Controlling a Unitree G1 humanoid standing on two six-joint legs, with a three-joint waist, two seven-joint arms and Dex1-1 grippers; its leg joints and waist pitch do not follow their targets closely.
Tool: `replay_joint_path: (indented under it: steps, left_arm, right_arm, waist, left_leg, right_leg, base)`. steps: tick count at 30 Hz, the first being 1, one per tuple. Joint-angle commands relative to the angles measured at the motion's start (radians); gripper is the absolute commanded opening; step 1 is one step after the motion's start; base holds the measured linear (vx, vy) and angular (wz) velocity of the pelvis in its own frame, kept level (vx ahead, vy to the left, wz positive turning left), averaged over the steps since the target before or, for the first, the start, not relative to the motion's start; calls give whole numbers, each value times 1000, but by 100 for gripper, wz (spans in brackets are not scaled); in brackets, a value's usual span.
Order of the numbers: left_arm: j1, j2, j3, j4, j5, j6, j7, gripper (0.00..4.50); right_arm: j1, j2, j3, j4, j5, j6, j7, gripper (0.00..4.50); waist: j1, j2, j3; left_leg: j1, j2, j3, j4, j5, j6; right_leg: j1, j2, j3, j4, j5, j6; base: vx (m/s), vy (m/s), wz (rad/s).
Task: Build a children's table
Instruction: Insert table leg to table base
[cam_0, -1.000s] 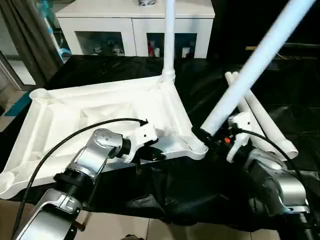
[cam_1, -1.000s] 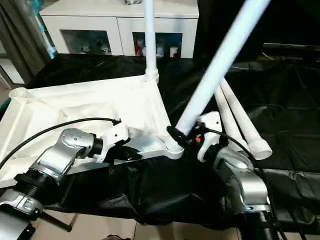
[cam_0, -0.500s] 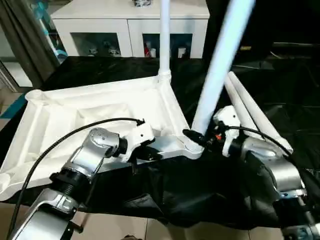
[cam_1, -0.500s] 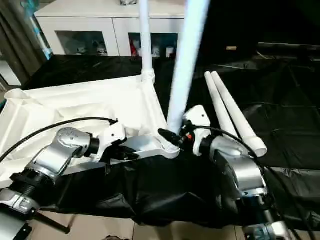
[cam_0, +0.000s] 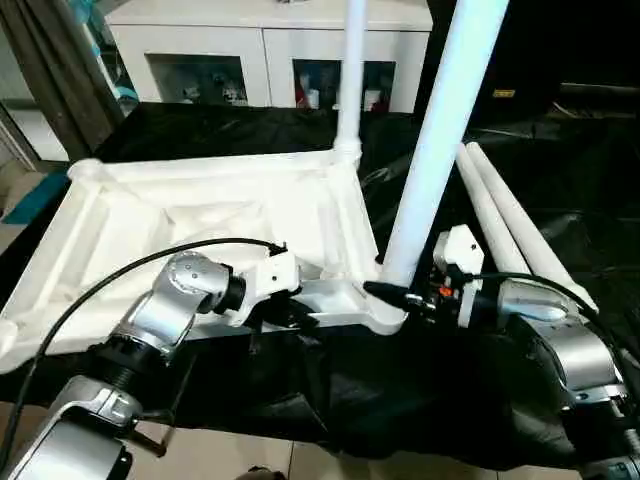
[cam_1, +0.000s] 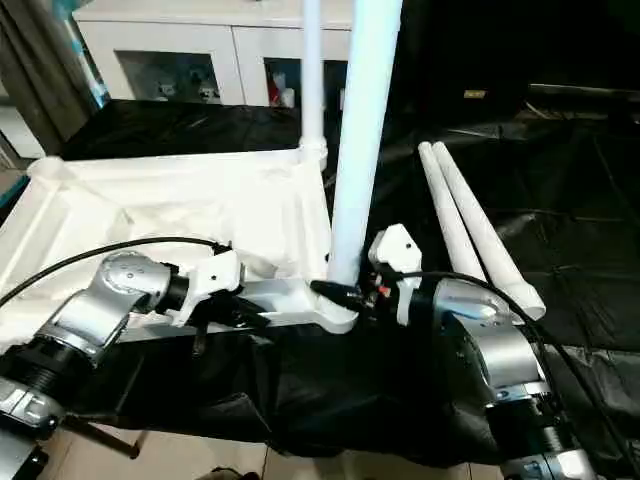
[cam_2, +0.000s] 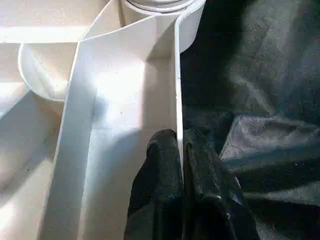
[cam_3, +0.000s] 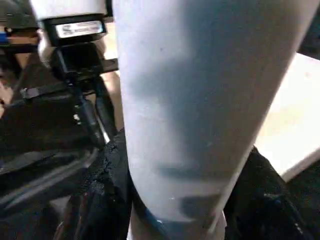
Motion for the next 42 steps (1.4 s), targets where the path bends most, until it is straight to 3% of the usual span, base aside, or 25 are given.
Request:
replay_joint_path:
  steps: [1, 5, 9, 12, 14, 16, 19, 20, 25, 27, 30, 32, 34, 37, 39, 41, 42]
  left_arm:
    - [-35, 8, -21, -61, -27, -35, -68, 0]
    - [-46, 4, -10, -60, -27, -26, -55, 0]
    - [-42, -10, 10, -63, -43, -3, -38, 0]
    - [-58, -38, 37, -56, -52, 48, 23, 0]
    - [-77, -52, 44, -39, -33, 63, 72, 0]
    - [-94, -69, 50, -22, -24, 87, 108, 0]
    - [-153, -131, 63, 41, 8, 146, 226, 0]
    - [-162, -141, 63, 51, 15, 150, 244, 0]
    - [-225, -218, 73, 136, 56, 191, 406, 0]
    - [-286, -293, 80, 219, 85, 210, 560, 0]
    - [-282, -299, 59, 209, 95, 172, 552, 0]
    - [-260, -286, 46, 181, 96, 141, 508, 0]
    - [-223, -259, 29, 132, 90, 92, 437, 0]
    - [-180, -224, 22, 79, 73, 64, 366, 0]
    - [-142, -188, 18, 33, 47, 33, 292, 0]
    - [-123, -170, 15, 7, 28, 17, 251, 0]
    - [-98, -141, 9, -31, 5, 9, 199, 0]
  right_arm:
    - [65, -15, 75, 103, -42, 43, 27, 189]
    - [69, -9, 62, 103, -47, 32, 9, 189]
    - [61, 25, 35, 119, -54, 24, -53, 189]
    - [36, 86, -18, 154, -55, 13, -182, 189]
    - [23, 117, -43, 171, -55, 18, -253, 189]
    - [16, 139, -57, 182, -52, 24, -295, 189]
    - [-22, 205, -69, 250, -82, 30, -421, 189]
    - [-30, 214, -66, 266, -97, 28, -446, 189]
    - [-91, 270, -63, 360, -149, -1, -571, 189]
    - [-145, 323, -61, 420, -160, -21, -637, 189]
    - [-144, 330, -53, 382, -142, -21, -586, 189]
    - [-134, 321, -53, 353, -130, -19, -549, 189]
    - [-117, 297, -55, 320, -113, -15, -501, 189]
    - [-98, 263, -62, 297, -97, -21, -450, 189]
    - [-84, 229, -69, 281, -86, -12, -405, 189]
    - [-79, 211, -71, 276, -85, -8, -384, 189]
    - [-76, 184, -76, 271, -88, -1, -355, 189]
  waist:
    - [-1, 4, -28]
    - [-3, 2, -14]
    - [-4, 2, -2]
    - [-9, -4, 15]
    - [-9, -6, 19]
    - [-7, -5, 25]
    - [-8, -7, 31]
    - [-6, -10, 35]
    - [-10, -8, 47]
    - [-8, -10, 45]
    - [-6, -15, 44]
    - [-11, -16, 34]
    - [-9, -19, 28]
    - [-9, -21, 23]
    - [-7, -19, 10]
    - [-11, -19, 3]
    - [-12, -21, -4]
  left_leg:
    - [31, 99, -43, -94, -257, 74]
    - [38, 101, -44, -105, -335, 19]
    - [38, 101, -45, -111, -371, 3]
    - [42, 98, -52, -117, -450, -37]
    - [45, 99, -54, -118, -462, -44]
    - [54, 100, -51, -122, -460, -58]
    - [52, 99, -43, -129, -398, -54]
    - [46, 98, -43, -131, -373, -46]
    - [57, 97, -40, -133, -411, -51]
    - [66, 96, -41, -133, -431, -63]
    - [48, 97, -45, -138, -393, -33]
    - [31, 100, -46, -140, -306, 2]
    - [39, 99, -36, -132, -286, 31]
    - [37, 99, -30, -124, -234, 68]
    - [34, 100, -30, -114, -140, 101]
    - [29, 97, -26, -99, -27, 162]
    - [33, 95, -24, -91, 16, 188]
  right_leg:
    - [24, -99, 51, -71, -68, -286]
    - [18, -100, 57, -79, -147, -279]
    - [12, -104, 62, -86, -206, -267]
    - [3, -112, 67, -100, -401, -229]
    - [-1, -113, 69, -105, -457, -210]
    - [-11, -113, 72, -113, -473, -199]
    - [-8, -109, 68, -113, -390, -210]
    - [-2, -112, 68, -114, -374, -210]
    - [-12, -113, 67, -125, -435, -195]
    - [-16, -113, 69, -129, -449, -187]
    - [-1, -117, 67, -126, -395, -182]
    - [15, -113, 60, -108, -247, -204]
    - [13, -117, 63, -110, -205, -226]
    - [18, -115, 63, -106, -172, -247]
    - [27, -116, 60, -89, -52, -270]
    - [31, -108, 54, -64, 156, -308]
    - [35, -107, 52, -54, 236, -322]
  base:
    - [0, 0, 0]
    - [0, 0, 0]
    - [0, 0, 0]
    - [0, 0, 0]
    - [0, 0, 0]
    - [0, 0, 0]
    - [0, 0, 0]
    - [0, 0, 0]
    - [0, 0, 0]
    - [0, 0, 0]
    - [0, 0, 0]
    - [0, 0, 0]
    - [0, 0, 0]
    - [36, -12, 1]
    - [72, -23, -2]
    - [76, -21, -2]
    - [67, -16, -2]
